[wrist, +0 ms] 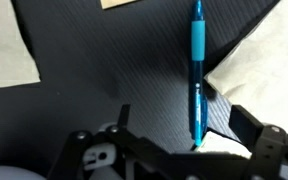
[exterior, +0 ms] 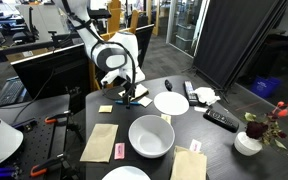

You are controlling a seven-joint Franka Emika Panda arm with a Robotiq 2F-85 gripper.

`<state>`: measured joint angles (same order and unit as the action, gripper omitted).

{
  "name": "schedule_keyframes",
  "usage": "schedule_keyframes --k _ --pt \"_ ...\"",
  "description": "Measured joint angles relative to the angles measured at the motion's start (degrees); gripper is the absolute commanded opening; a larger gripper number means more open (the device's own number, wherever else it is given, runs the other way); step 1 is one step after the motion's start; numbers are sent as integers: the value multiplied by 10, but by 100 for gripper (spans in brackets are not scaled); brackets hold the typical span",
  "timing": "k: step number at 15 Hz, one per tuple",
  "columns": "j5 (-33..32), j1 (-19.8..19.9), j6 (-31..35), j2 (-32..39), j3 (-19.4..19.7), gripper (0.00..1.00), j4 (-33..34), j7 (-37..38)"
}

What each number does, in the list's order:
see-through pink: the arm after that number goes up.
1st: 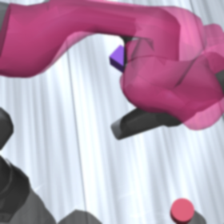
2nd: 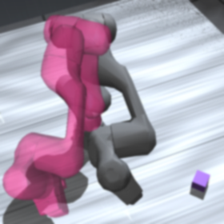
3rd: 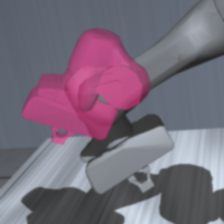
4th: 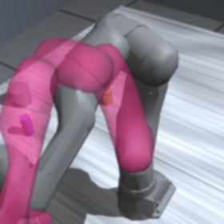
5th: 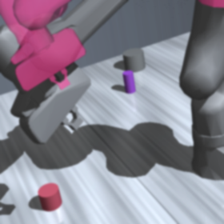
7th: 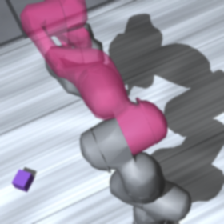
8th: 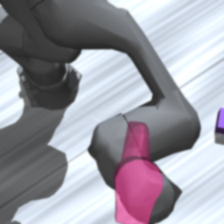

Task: Put the blue pen in the grey bowl

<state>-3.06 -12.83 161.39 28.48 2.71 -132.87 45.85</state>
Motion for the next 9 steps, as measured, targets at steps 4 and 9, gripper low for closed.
schedule_keyframes --k 4,9 --pt "0 -7 0 9 6 82 4 0" --pt "0 -12 0 15 10 40 10 0"
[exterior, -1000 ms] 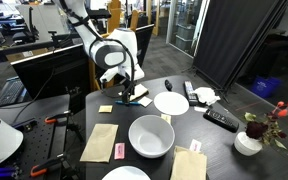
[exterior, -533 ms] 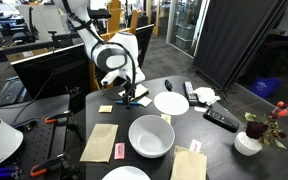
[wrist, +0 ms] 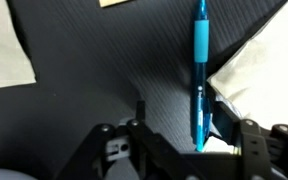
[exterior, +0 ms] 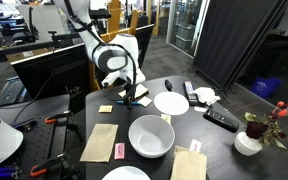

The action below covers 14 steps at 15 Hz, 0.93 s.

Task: Put the blue pen in the grey bowl

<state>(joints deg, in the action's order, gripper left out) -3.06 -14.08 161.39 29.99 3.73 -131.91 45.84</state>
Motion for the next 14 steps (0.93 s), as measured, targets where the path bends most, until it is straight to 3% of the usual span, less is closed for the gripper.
schedule_keyframes --k 5,14 --pt "0 -1 0 3 1 2 4 0" --pt "0 -6 0 1 3 4 9 0"
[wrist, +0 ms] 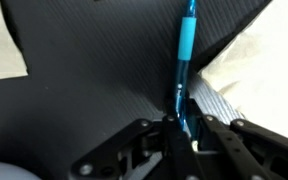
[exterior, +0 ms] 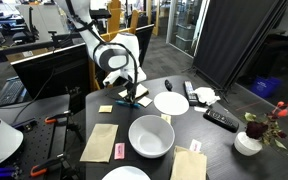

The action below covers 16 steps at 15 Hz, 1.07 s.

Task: Put the blue pen in the grey bowl

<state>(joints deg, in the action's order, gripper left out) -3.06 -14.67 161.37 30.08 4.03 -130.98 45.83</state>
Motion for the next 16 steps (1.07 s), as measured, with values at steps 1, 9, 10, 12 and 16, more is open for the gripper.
schedule_keyframes --k 1,9,10,12,16 --pt "0 -3 -1 -7 3 4 0 0" --pt "-81 -31 -94 -162 61 4 -22 12" --pt "-95 -24 -115 -183 62 4 -24 14" --pt "-111 -4 -157 -219 60 4 -25 15" --pt "-119 47 -198 -257 45 4 -25 6"
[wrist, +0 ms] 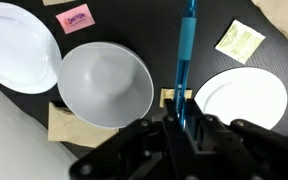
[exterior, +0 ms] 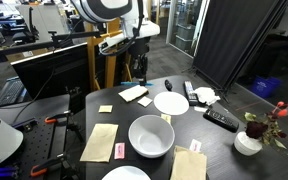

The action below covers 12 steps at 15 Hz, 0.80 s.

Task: Put the blue pen in the grey bowl

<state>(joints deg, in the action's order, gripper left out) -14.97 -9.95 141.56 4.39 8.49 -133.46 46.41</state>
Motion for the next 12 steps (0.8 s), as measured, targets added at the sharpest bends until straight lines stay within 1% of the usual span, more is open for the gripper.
schedule_keyframes --k 5,12 --pt "0 49 6 -3 -7 4 0 -29" --pt "14 97 39 21 -7 4 -8 -80"
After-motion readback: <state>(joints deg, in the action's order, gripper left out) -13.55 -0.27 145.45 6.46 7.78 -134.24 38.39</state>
